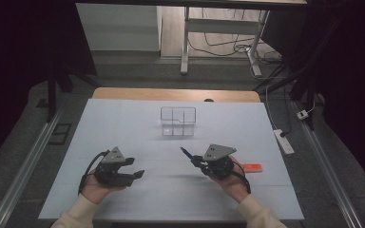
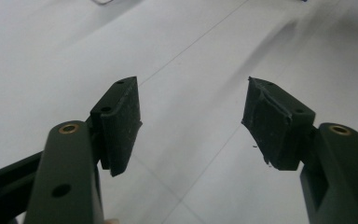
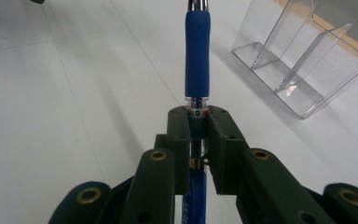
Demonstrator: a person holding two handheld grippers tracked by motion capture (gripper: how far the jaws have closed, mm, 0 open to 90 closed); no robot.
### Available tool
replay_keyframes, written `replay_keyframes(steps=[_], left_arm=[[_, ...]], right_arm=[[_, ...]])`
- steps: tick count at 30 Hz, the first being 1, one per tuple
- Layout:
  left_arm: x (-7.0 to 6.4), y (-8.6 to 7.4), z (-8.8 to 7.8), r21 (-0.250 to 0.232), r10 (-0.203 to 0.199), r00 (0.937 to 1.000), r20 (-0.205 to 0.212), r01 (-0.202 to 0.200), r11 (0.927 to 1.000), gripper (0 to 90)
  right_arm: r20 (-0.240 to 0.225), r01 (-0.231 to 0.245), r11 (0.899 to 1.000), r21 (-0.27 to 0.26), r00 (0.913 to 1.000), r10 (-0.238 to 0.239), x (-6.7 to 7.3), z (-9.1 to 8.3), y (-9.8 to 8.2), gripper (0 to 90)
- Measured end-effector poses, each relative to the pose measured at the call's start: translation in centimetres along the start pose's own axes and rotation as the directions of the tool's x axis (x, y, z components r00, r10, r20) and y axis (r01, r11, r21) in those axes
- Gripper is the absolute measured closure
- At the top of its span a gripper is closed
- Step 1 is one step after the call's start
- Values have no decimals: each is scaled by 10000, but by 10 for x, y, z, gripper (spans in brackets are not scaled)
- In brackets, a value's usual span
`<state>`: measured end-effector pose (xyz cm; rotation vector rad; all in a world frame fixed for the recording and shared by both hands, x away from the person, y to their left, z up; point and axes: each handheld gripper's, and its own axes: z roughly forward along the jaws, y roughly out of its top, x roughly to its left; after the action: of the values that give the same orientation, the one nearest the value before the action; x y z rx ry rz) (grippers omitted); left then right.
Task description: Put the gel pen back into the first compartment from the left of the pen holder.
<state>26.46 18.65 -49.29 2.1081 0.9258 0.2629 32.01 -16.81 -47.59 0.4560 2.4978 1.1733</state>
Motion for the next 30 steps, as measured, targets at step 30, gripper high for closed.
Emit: replay_keyframes(steps=[30], left_arm=[[14,-28,-12,1,-546,9977,-394,546,9985,347]], right_arm=[[365,-474,9933,-1058,9980,516,-14,-11,10,793]])
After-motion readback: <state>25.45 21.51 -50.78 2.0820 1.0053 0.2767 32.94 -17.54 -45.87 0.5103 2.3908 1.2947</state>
